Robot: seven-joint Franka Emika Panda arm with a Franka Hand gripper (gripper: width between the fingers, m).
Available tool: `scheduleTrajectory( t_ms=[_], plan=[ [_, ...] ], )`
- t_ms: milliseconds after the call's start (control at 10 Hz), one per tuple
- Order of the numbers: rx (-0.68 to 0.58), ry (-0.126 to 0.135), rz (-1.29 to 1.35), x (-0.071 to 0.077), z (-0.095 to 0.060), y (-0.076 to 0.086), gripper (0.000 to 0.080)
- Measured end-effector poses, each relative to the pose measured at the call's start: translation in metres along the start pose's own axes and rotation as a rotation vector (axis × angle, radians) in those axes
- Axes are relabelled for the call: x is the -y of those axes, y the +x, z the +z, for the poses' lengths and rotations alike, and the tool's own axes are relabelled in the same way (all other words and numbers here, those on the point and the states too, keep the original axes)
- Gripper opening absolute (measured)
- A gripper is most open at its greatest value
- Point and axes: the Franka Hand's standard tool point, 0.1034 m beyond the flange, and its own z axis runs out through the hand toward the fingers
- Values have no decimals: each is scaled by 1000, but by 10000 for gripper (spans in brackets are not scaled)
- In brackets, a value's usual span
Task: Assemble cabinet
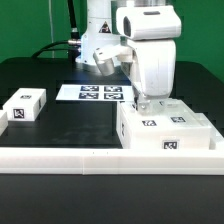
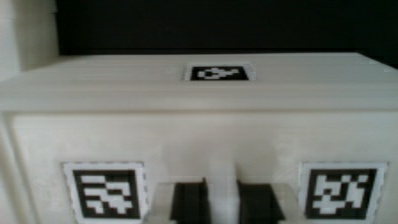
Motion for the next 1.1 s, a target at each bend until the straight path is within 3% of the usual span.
scheduleTrajectory(
  t_ms=[200, 300, 500, 600, 700, 1100],
  plan=[
    [0, 1, 0, 0, 0, 0, 362],
    [0, 1, 0, 0, 1, 0, 362],
    [0, 2, 1, 0, 1, 0, 681],
    [0, 2, 1, 1, 1, 0, 681],
    [0, 2, 1, 1, 1, 0, 775],
    [0, 2, 1, 1, 1, -1, 797]
  ],
)
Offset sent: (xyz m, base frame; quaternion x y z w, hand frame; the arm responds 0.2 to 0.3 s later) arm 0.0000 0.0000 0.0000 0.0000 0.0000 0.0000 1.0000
